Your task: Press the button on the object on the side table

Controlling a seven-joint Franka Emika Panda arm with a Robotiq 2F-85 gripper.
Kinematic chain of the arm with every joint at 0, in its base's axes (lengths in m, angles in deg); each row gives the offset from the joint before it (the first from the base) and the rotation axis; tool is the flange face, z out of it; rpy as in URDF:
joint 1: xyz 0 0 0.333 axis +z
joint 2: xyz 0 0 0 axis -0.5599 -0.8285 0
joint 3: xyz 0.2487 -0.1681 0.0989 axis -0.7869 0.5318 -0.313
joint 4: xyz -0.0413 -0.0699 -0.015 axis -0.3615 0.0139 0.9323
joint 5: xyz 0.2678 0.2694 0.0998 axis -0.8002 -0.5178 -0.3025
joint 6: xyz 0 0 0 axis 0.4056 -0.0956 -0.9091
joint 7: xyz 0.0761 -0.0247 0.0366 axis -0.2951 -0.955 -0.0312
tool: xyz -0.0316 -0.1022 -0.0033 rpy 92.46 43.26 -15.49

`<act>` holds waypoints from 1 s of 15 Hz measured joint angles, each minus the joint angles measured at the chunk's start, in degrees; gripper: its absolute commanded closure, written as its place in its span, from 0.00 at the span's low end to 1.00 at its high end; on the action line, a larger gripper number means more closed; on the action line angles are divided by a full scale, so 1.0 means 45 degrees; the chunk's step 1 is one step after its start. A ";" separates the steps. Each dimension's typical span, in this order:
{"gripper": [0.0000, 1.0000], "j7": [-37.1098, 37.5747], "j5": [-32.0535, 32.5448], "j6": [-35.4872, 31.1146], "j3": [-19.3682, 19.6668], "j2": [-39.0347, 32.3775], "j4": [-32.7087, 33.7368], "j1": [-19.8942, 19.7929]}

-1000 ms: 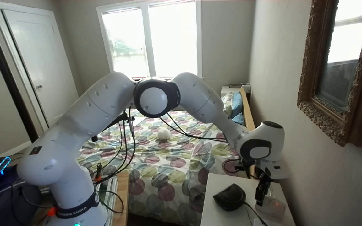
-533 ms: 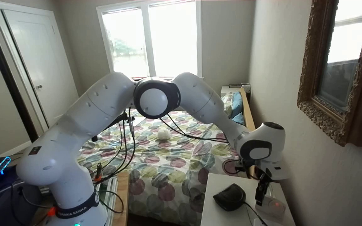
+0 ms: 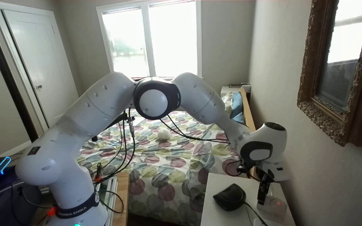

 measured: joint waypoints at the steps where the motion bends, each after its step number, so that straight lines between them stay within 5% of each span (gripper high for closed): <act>1: 0.34 -0.0072 -0.0032 -0.0033 -0.0003 0.0000 0.0000 -0.0014; 4: 0.54 -0.0442 -0.0198 -0.0112 -0.0072 0.0003 0.0001 -0.0098; 8: 0.51 -0.1029 -0.0666 -0.0202 -0.0253 0.0040 0.0004 -0.0312; 10: 0.19 -0.1306 -0.0939 -0.0202 -0.0336 0.0048 0.0005 -0.0448; 13: 0.02 -0.1399 -0.1058 -0.0186 -0.0294 0.0040 0.0001 -0.0458; 15: 0.00 -0.1122 -0.1024 -0.0034 0.0060 0.0102 0.0000 -0.0172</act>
